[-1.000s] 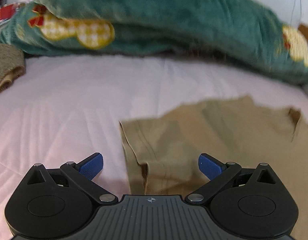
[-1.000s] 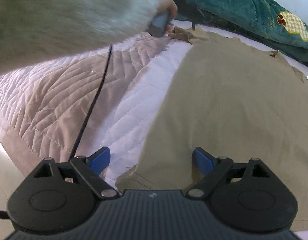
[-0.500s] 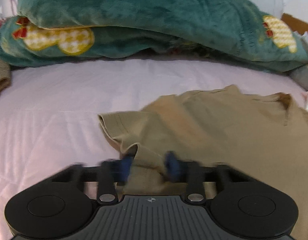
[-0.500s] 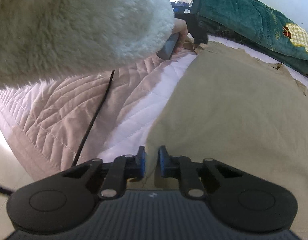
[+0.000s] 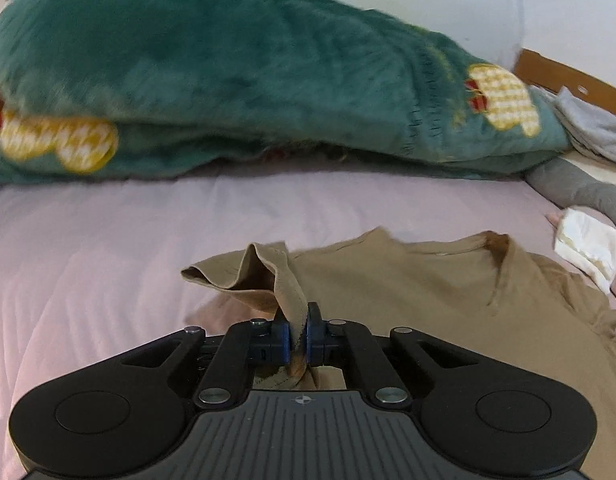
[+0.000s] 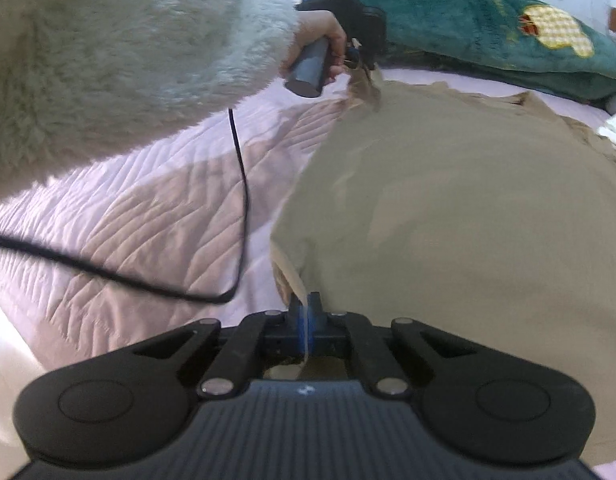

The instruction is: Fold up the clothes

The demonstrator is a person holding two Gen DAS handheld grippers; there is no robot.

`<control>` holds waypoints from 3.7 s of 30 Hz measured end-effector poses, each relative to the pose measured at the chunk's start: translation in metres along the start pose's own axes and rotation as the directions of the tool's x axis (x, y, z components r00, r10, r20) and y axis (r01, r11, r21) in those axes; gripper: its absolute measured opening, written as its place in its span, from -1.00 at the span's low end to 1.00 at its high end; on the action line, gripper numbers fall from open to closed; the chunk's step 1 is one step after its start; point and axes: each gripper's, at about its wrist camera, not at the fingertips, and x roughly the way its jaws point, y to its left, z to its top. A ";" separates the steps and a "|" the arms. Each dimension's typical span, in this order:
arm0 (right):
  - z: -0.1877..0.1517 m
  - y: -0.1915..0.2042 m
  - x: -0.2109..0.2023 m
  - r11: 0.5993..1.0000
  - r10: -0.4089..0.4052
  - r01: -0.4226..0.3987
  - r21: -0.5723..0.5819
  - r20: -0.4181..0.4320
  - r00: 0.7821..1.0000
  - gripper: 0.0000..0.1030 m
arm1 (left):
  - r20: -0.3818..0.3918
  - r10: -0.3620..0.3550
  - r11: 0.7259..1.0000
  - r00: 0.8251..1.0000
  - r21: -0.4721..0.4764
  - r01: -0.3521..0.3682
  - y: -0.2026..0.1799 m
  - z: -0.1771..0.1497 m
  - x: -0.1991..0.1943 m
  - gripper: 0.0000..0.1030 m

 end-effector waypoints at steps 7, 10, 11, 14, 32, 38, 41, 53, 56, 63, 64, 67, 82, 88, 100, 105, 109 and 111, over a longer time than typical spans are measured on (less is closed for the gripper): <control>0.005 -0.048 -0.006 0.986 -0.027 0.026 0.166 0.003 1.000 -0.95 | -0.001 -0.020 0.992 1.000 0.122 0.020 -0.065 0.007 -0.007 -0.87; 0.003 -0.077 -0.005 0.965 -0.034 0.037 0.260 -0.018 0.999 -0.95 | -0.009 -0.016 0.986 1.000 0.166 0.017 -0.088 0.004 -0.010 -0.87; 0.004 -0.086 -0.008 0.957 -0.044 0.047 0.288 -0.016 0.999 -0.95 | -0.007 -0.013 0.984 1.000 0.179 0.014 -0.095 0.002 -0.011 -0.87; 0.007 -0.102 -0.021 0.946 -0.075 0.067 0.316 0.013 0.997 -0.95 | -0.003 -0.013 0.971 1.000 0.238 0.014 -0.120 0.000 -0.015 -0.87; 0.013 -0.205 -0.033 0.941 -0.130 0.192 0.280 -0.224 0.966 0.15 | -0.137 -0.042 0.808 0.990 0.578 0.114 -0.296 -0.046 0.028 -0.62; 0.029 -0.211 -0.051 0.945 -0.205 0.243 0.220 -0.180 0.962 0.39 | -0.117 -0.070 0.816 0.991 0.565 0.124 -0.297 -0.040 0.013 -0.03; 0.036 -0.219 -0.053 0.942 -0.196 0.231 0.245 -0.159 0.968 0.47 | -0.101 -0.138 0.862 0.985 0.479 0.170 -0.284 -0.020 -0.006 0.13; 0.102 -0.267 -0.048 0.928 -0.134 0.144 0.344 -0.054 0.990 0.50 | -0.155 -0.087 0.995 0.984 0.037 0.094 -0.156 -0.087 -0.165 0.42; 0.146 -0.293 -0.020 0.909 -0.057 0.061 0.412 -0.023 0.998 0.50 | -0.226 -0.077 0.997 0.971 -0.010 0.077 -0.150 -0.149 -0.185 0.42; 0.221 -0.333 0.057 0.887 -0.051 0.051 0.459 -0.012 0.999 0.52 | -0.366 -0.053 0.996 0.929 -0.086 0.023 -0.153 -0.221 -0.181 0.42; 0.224 -0.340 0.068 0.878 -0.049 0.046 0.477 -0.007 0.999 0.53 | -0.381 -0.059 0.995 0.923 -0.099 0.023 -0.153 -0.226 -0.179 0.42; 0.230 -0.361 0.106 0.853 -0.039 0.055 0.520 -0.040 0.998 0.54 | -0.400 -0.096 0.993 0.912 -0.107 0.057 -0.156 -0.234 -0.169 0.69; 0.219 -0.330 0.190 0.974 -0.168 0.182 0.135 -0.106 0.980 -0.88 | -0.313 -0.112 0.993 0.943 0.005 0.119 -0.174 -0.242 -0.182 -0.28; 0.255 -0.333 0.178 0.970 -0.245 0.245 0.006 0.006 0.970 -0.89 | -0.332 -0.185 0.982 0.925 -0.027 0.187 -0.152 -0.245 -0.185 -0.49; 0.193 -0.334 0.104 0.979 -0.033 0.063 0.193 -0.151 0.988 0.07 | -0.351 -0.385 0.914 0.854 -0.272 0.301 -0.104 -0.246 -0.191 0.22; 0.067 -0.291 0.018 0.920 0.240 -0.155 0.361 -0.204 0.949 0.18 | -0.323 -0.357 0.927 0.877 -0.239 0.289 -0.098 -0.245 -0.203 0.30; 0.001 -0.247 -0.009 0.940 0.181 -0.066 0.335 -0.324 0.929 0.16 | -0.336 -0.307 0.950 0.890 -0.160 0.267 -0.115 -0.246 -0.208 0.31; -0.008 -0.231 -0.017 0.949 0.162 -0.059 0.310 -0.317 0.934 0.15 | -0.331 -0.286 0.958 0.899 -0.125 0.259 -0.122 -0.246 -0.214 0.32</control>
